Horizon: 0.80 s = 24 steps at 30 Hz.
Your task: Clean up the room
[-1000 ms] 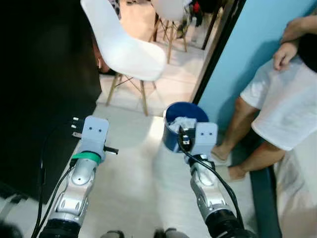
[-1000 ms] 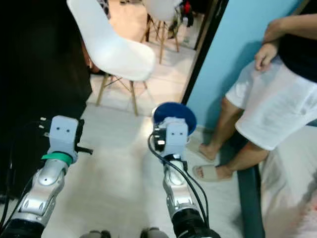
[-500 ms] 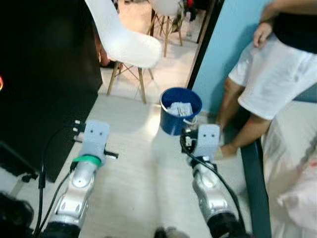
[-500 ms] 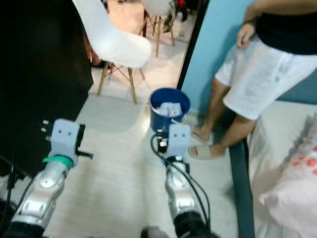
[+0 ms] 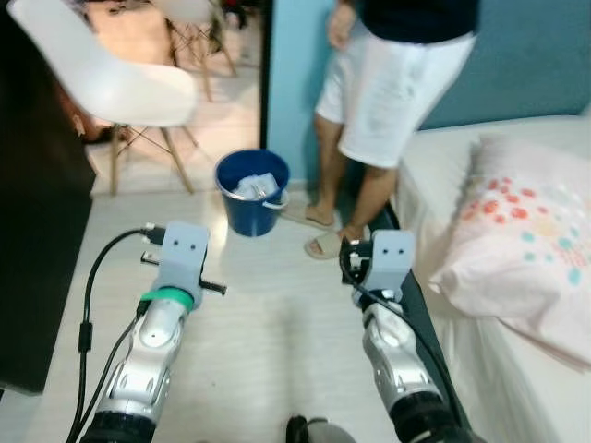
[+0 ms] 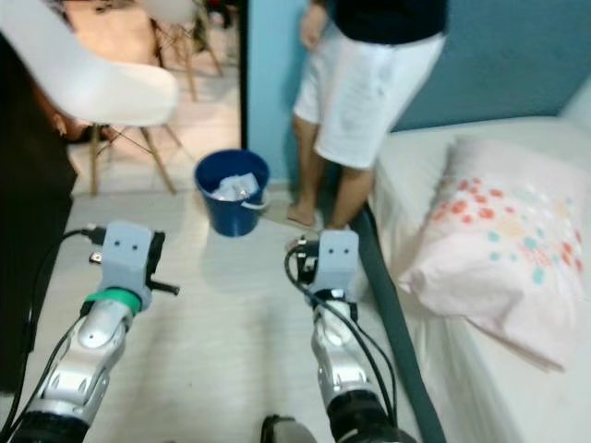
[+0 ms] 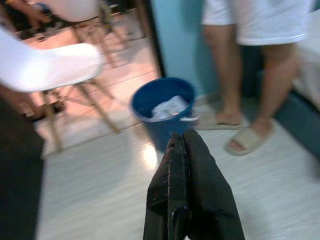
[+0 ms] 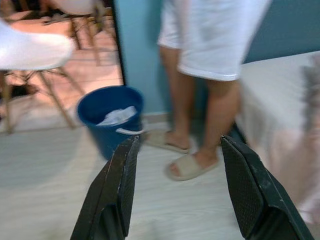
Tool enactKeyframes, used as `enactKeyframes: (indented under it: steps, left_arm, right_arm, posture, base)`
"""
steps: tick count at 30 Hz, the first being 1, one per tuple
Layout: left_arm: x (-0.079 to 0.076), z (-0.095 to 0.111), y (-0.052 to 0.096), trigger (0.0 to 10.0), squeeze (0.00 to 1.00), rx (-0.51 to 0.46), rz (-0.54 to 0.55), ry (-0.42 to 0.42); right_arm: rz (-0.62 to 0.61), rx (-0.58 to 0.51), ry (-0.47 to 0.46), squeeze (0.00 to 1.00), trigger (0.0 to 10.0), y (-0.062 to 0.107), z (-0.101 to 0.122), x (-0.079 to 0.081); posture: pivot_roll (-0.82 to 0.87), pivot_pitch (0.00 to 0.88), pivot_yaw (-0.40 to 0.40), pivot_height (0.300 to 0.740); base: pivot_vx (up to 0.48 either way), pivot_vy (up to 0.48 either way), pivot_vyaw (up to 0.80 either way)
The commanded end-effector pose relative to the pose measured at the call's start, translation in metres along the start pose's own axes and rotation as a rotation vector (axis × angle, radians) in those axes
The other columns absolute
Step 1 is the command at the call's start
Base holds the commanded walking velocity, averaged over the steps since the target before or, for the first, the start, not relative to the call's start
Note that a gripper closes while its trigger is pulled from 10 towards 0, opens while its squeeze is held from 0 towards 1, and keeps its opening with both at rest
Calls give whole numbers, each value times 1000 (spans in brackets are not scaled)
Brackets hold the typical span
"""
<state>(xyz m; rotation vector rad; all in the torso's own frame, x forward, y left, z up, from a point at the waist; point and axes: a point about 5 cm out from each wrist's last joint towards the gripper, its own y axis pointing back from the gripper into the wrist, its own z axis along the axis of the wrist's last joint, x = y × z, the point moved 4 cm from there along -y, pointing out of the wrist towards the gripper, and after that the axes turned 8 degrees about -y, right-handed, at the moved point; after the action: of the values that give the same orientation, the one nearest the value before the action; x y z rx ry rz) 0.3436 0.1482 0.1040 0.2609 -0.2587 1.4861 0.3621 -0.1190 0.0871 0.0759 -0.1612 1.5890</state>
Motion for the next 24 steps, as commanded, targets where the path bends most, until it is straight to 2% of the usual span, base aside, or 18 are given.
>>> enactKeyframes:
  steps: [1,24]
  left_arm:
    - [0,-5,1,10000,0,25,-8,9]
    - [-4,-5,0,10000,0,47,-38,56]
  right_arm:
    - [-3,20,-1,0,10000,1,-4,0]
    - [-3,10,-3,0,10000,0,-2,0]
  posture:
    - [62,69,34,740]
    - [62,69,35,740]
  base:
    - [0,0,-800]
    - [0,0,-800]
